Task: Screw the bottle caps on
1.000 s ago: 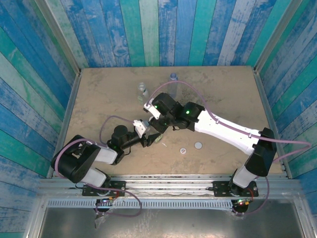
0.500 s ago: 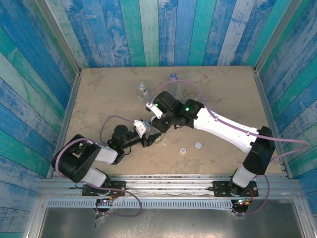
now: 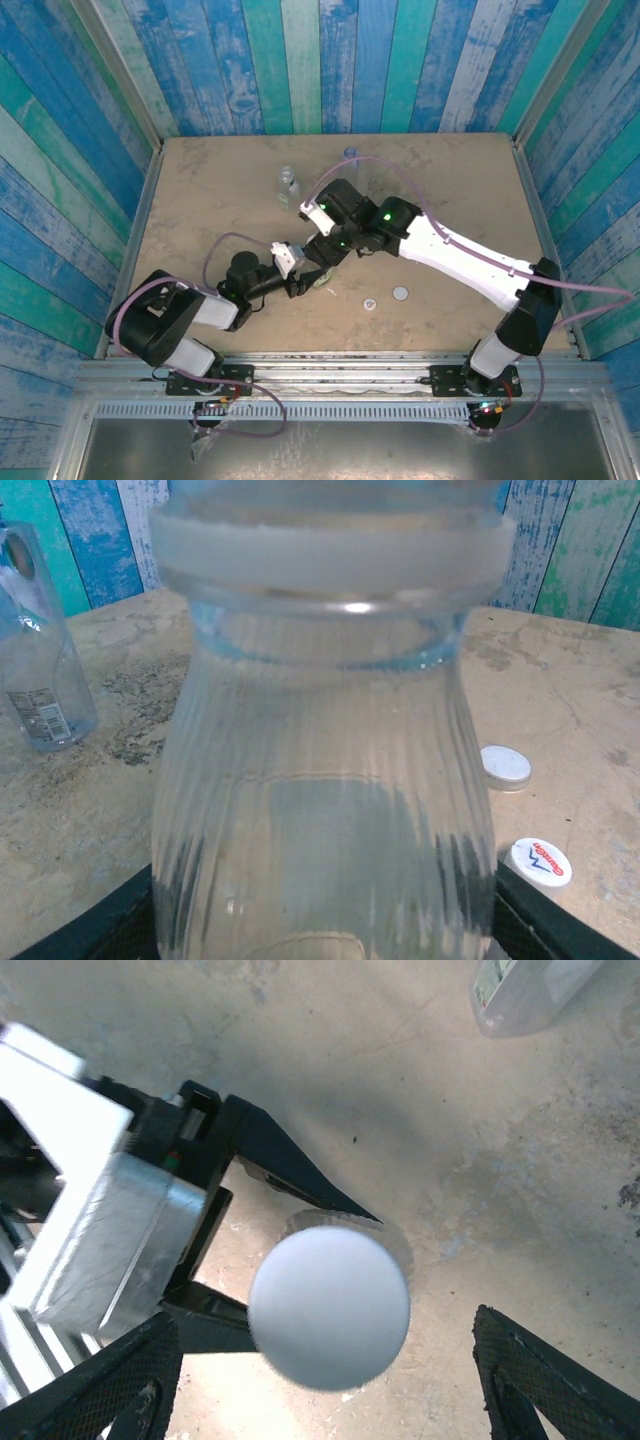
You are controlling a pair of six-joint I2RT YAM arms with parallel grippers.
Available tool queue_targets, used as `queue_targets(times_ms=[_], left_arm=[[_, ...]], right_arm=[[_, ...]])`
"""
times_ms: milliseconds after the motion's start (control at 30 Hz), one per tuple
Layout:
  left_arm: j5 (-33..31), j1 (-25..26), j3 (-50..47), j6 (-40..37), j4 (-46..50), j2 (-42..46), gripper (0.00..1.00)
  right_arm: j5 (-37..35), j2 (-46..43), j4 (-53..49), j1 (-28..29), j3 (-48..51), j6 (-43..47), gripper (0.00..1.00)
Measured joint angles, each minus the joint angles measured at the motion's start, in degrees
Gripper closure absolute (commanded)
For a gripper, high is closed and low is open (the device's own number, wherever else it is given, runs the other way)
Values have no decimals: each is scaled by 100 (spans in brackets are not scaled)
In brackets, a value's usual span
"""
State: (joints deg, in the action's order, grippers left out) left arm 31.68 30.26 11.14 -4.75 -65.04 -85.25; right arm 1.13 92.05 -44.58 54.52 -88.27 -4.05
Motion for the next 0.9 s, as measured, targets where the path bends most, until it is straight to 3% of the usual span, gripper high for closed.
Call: queue_targets(times_ms=[300,500,733,900], left_arm=[[271,0,170,-63,-76,-232,41],[341,0,210,-105,-79,-278,41],[345,0,208,-109,-120,-306,40],[341,0,197,-111,-138,-308,39]], right_arm=[[236,-1049,442,-332,708,-286,19],[245,-1060,654,-540,916,-566,21],[623,-750,778,-614,870,-835,42],[748,-516,778,-660,852,-905,49]])
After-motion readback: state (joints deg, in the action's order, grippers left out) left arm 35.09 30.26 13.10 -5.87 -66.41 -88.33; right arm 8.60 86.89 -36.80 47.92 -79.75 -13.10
